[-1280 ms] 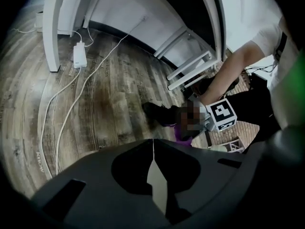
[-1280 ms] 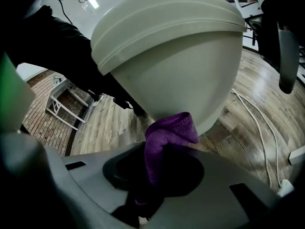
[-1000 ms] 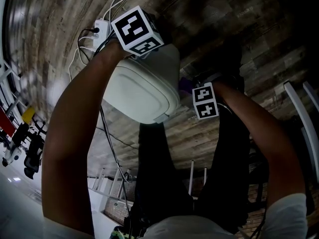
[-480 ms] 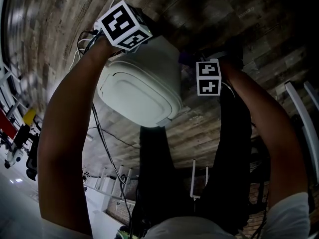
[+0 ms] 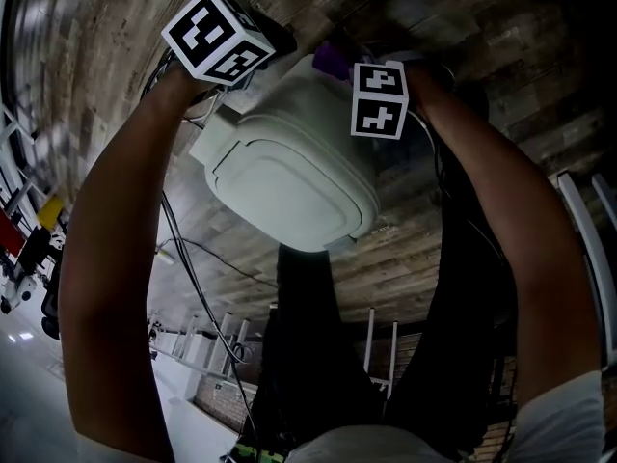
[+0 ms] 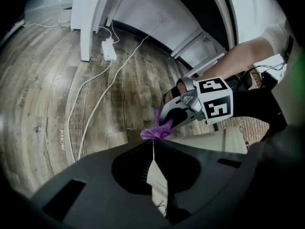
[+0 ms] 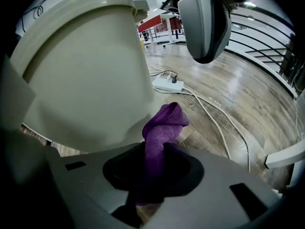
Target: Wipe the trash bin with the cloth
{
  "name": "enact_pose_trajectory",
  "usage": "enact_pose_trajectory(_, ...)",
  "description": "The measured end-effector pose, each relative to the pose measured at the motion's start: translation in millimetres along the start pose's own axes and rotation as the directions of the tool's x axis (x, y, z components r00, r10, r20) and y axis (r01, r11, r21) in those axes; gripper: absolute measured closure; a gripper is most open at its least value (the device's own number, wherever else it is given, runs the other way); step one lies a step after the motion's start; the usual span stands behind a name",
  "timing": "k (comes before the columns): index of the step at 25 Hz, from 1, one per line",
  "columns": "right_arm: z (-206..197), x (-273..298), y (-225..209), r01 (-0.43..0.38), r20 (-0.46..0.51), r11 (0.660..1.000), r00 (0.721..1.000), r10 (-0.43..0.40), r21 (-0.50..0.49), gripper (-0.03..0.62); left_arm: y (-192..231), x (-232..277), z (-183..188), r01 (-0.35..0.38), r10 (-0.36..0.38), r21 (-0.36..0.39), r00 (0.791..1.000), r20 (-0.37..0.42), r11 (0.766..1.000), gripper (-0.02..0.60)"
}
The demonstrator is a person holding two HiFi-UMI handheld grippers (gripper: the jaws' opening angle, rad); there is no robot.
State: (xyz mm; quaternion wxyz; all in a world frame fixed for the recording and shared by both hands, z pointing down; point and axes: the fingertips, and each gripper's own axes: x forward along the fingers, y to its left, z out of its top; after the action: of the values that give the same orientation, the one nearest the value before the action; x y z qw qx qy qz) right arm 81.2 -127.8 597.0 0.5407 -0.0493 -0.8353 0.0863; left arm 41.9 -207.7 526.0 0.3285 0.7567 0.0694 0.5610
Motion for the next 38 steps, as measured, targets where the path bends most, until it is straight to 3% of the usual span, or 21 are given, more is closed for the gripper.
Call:
enact_pose_trajectory(10,41,30,-1,-0.037,0.019,0.996,0.999,0.038,-0.078,0.493,11,5,-22,0.018,-0.017,-0.054,0.999,0.031,0.998,0.572)
enact_pose_trajectory(14,31,32,15,-0.062,0.003,0.992,0.998,0.062,-0.111,0.493,6,11,-23,0.036,-0.035,-0.052,0.999,0.029,0.998,0.572)
enact_pose_trajectory(24,1,32,51,-0.105,-0.018,0.991,0.994,0.104,-0.086,0.493,-8,30,-11,0.072,-0.072,-0.034,0.997,0.02,0.997,0.572)
enact_pose_trajectory(31,-25,32,84,-0.156,-0.048,0.983,0.987,0.152,-0.092,0.493,-22,47,-1,0.088,-0.085,0.058,0.995,-0.052,0.994,0.572)
enact_pose_trajectory(38,-43,32,107,-0.176,-0.053,0.981,0.984,0.173,-0.076,0.493,-32,62,16,0.108,-0.103,0.069,0.992,-0.068,0.992,0.572)
